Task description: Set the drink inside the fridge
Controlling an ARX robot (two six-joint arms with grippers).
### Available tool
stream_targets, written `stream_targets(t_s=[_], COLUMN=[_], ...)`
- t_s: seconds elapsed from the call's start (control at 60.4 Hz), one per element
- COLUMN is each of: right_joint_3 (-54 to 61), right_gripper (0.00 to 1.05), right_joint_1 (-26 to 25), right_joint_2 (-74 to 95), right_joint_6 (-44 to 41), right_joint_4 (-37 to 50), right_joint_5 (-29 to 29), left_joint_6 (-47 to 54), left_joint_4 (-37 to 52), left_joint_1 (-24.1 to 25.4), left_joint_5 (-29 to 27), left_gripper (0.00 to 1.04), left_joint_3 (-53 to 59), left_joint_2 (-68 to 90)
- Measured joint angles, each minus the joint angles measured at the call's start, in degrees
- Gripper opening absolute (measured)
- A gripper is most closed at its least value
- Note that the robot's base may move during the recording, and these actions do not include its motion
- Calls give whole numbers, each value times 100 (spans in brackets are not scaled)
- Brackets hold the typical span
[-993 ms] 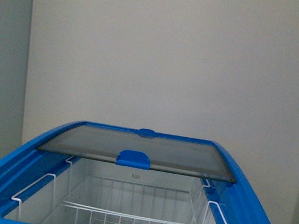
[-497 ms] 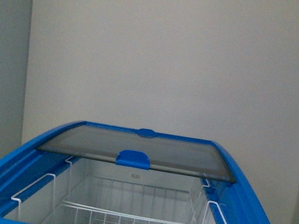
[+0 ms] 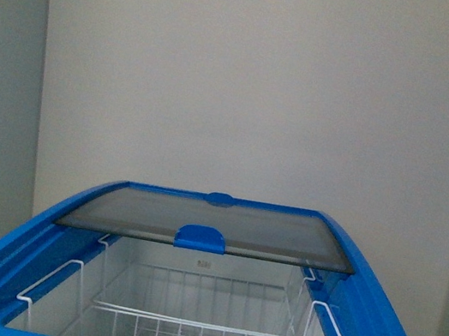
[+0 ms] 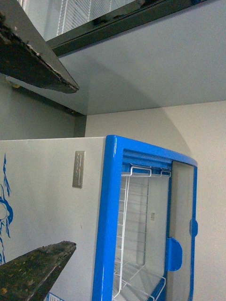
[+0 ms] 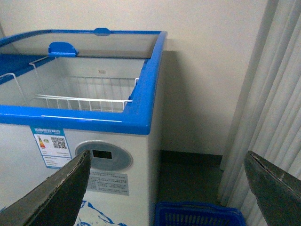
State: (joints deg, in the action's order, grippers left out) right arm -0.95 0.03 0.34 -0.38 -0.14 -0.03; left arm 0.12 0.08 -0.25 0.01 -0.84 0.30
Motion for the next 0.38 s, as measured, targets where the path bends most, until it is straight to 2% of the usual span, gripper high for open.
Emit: stream_targets(t_s=[0.381], right_joint_3=[0], right_gripper=[97], right_joint_1=[0], right_joint_2=[0], right_joint_6=[0], right_joint_4=[0], right_joint_5=[0], left_joint_6=[0], left_joint_4=[0], left_joint_1=[0], left_joint_5=[0], left_gripper=[97], left_joint_3=[0], left_joint_2=[0])
